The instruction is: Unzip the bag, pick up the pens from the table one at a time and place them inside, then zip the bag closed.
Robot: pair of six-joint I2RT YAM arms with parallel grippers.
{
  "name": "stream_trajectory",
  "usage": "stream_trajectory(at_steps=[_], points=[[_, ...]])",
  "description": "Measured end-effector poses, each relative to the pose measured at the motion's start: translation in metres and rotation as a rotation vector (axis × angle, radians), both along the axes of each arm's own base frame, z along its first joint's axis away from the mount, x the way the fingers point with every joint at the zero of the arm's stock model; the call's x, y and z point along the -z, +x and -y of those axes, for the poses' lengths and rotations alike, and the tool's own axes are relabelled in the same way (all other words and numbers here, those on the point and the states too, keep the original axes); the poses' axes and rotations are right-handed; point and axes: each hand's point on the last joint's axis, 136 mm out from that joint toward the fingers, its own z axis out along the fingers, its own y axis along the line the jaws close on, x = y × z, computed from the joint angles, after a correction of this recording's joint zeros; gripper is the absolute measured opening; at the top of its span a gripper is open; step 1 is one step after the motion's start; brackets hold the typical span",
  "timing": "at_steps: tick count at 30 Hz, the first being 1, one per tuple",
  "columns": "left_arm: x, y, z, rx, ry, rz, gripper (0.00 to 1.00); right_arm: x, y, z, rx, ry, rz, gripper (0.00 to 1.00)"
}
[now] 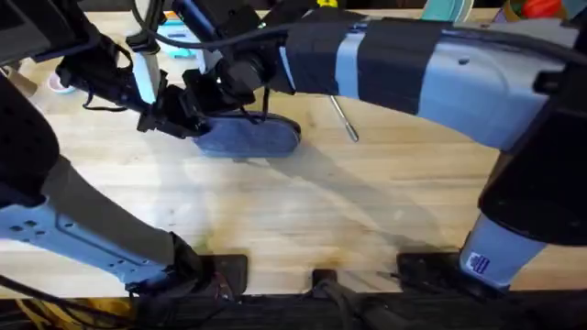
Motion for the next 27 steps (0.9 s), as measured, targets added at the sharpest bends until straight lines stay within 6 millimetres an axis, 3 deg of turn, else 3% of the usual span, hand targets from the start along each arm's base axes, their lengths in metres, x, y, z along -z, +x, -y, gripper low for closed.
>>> stream_trajectory(at_steps=[6,8,11,19,24,25,26,27], points=[[-0.001,0.0,0.001,-0.001,-0.004,-0.002,0.043,-0.018,0.004,0.01,-0.042,-0.002,0.02,0.336],[-0.001,0.0,0.001,0.001,-0.004,-0.003,0.043,-0.057,0.013,0.061,-0.054,-0.048,0.067,0.669],[-0.001,0.0,0.001,0.001,-0.004,-0.003,0.043,-0.075,0.021,0.096,-0.046,-0.081,0.095,0.968],[-0.001,0.0,0.001,0.0,-0.004,-0.003,0.043,-0.106,0.035,0.167,-0.006,-0.136,0.15,0.996],[-0.001,0.0,0.001,-0.001,-0.004,-0.004,0.043,-0.115,0.031,0.188,-0.056,-0.185,0.208,0.996],[-0.001,-0.001,0.001,-0.001,-0.004,-0.004,0.091,-0.122,0.032,0.193,-0.066,-0.2,0.25,0.997],[-0.002,-0.001,0.004,0.0,-0.015,-0.008,0.536,-0.124,0.033,0.195,-0.082,-0.209,0.277,0.997],[-0.002,-0.001,0.004,0.001,-0.016,-0.008,0.674,-0.124,0.034,0.195,-0.084,-0.212,0.281,0.997]])
